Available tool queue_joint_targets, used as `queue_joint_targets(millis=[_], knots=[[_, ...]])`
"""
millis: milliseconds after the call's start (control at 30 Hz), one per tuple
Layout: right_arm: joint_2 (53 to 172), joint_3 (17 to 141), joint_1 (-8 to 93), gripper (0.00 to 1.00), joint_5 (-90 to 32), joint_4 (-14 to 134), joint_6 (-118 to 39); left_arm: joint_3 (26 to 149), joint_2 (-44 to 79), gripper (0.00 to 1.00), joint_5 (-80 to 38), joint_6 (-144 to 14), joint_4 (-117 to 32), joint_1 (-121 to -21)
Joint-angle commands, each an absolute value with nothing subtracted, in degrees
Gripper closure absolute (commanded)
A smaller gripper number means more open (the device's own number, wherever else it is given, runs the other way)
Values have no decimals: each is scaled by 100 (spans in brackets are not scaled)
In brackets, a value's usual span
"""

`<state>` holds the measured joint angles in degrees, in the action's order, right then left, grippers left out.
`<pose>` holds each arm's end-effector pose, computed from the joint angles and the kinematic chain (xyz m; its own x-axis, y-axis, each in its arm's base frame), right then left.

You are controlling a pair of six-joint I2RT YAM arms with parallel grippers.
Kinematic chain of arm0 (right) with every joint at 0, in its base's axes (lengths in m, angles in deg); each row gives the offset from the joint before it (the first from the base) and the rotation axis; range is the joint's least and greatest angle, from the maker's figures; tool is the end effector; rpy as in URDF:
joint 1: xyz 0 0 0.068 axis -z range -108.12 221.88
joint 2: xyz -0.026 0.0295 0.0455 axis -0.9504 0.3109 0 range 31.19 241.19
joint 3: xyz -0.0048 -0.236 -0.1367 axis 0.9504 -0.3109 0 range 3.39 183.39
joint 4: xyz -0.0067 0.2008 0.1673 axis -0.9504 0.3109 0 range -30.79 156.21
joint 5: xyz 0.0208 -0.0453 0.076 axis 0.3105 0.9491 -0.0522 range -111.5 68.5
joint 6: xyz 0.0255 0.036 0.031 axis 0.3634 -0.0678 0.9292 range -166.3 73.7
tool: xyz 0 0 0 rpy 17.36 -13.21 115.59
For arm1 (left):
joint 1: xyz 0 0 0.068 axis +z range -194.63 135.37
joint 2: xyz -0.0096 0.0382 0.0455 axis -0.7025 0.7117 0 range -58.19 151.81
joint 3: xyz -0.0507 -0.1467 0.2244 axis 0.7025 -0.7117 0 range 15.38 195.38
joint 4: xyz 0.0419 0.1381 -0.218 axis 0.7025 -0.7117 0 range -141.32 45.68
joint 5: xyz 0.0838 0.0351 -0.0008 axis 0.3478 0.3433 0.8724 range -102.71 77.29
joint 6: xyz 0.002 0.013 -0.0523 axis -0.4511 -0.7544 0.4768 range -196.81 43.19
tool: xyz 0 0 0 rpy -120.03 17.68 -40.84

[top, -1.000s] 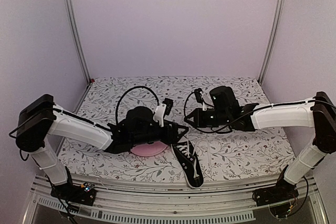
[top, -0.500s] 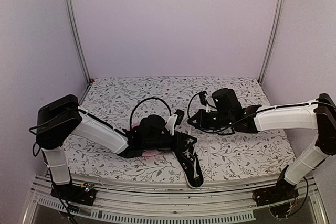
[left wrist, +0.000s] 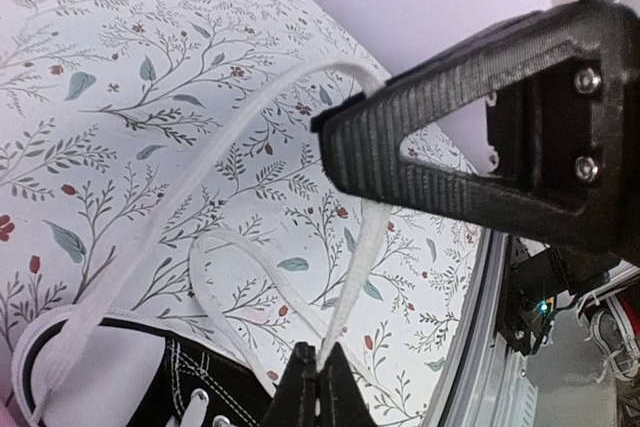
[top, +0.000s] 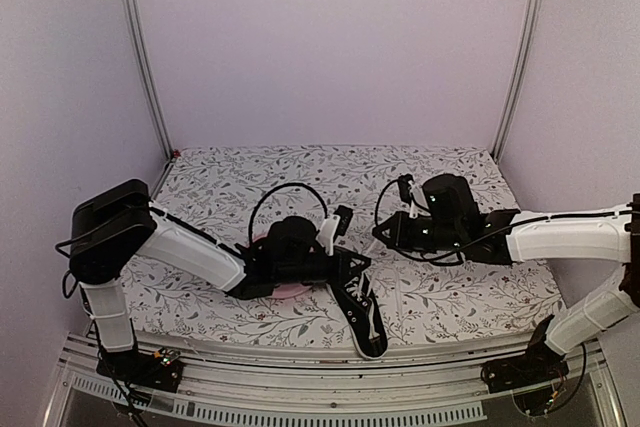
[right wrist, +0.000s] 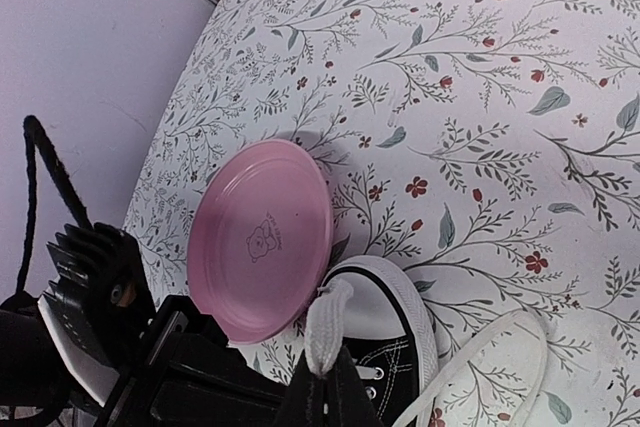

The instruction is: Tie the shoes

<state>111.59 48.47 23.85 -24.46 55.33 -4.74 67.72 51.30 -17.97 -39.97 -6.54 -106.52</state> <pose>0.2019 0.2273 0.2239 -0.7732 0.1310 -0.6205 -0.3464 0.7324 0.5862 0.1831 -0.3496 0.1529 -0.6762 -0.0012 -0.7367 0.6418 0.4899 -0.5900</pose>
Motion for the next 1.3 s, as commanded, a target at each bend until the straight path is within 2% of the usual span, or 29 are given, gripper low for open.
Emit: queue_joint_targets(millis=[0, 233, 367, 500, 600, 700, 800, 933, 1267], knots=[[10915, 4748, 2137, 98, -1681, 5315, -654, 6585, 4847, 100, -1721, -4088, -872, -10661], [11268, 4708, 1994, 97, -1225, 4779, -617, 6446, 4774, 100, -1620, -4104, -1145, -10646], [11612, 4948, 2072, 93, -1587, 4887, -653, 6356, 4725, 100, -1491, -3994, -1271, -10617], [11542, 4695, 2471, 78, -2175, 4925, -506, 6294, 4677, 100, -1511, -3961, -1356, -10607], [11211, 4474, 2516, 53, -2094, 5325, -670, 6302, 4647, 100, -1536, -3963, -1444, -10608], [10901, 4321, 2532, 38, -1782, 5978, -768, 6310, 4624, 100, -1545, -3979, -1501, -10598], [10789, 4205, 2538, 37, -1572, 6559, -850, 6345, 4614, 100, -1584, -4004, -1529, -10583], [10922, 4204, 2539, 42, -1453, 7116, -784, 6392, 4611, 100, -1626, -4055, -1618, -10565], [11599, 4324, 2334, 53, -1638, 6809, -447, 6407, 4515, 100, -1608, -4107, -1769, -10540]])
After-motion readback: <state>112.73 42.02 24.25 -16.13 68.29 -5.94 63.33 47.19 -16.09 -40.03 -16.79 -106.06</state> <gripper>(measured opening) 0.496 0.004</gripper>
